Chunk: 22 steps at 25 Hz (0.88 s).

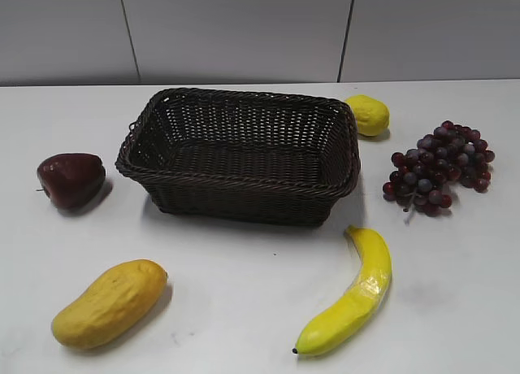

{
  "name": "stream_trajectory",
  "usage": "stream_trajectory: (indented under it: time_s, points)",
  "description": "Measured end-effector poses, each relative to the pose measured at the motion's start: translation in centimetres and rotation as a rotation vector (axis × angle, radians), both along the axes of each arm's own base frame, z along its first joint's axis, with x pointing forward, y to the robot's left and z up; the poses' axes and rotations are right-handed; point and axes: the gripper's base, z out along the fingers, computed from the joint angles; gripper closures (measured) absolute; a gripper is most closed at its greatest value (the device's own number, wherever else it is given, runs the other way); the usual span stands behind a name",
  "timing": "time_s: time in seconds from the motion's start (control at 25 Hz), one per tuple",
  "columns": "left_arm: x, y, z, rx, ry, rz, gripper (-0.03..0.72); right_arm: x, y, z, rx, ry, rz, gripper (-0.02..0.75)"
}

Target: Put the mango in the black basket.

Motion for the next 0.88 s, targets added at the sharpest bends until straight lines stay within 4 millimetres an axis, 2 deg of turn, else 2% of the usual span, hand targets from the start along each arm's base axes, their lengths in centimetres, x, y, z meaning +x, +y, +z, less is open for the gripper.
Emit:
stream_trajectory:
  time_s: [0.32, 0.52, 0.68, 0.88]
  points:
    - [0.0, 0.0, 0.0, 0.006, -0.001, -0.005, 0.091, 0.0, 0.0, 0.0, 0.000, 0.000, 0.000, 0.163]
    - [0.2, -0.5, 0.0, 0.026, 0.009, -0.068, 0.095, 0.0, 0.0, 0.0, 0.000, 0.000, 0.000, 0.163]
    - [1.3, -0.7, 0.1, 0.057, 0.080, -0.105, 0.095, 0.0, 0.0, 0.0, 0.000, 0.000, 0.000, 0.163]
    - [3.2, -1.3, 1.3, 0.067, 0.155, -0.174, 0.095, 0.0, 0.0, 0.0, 0.000, 0.000, 0.000, 0.163]
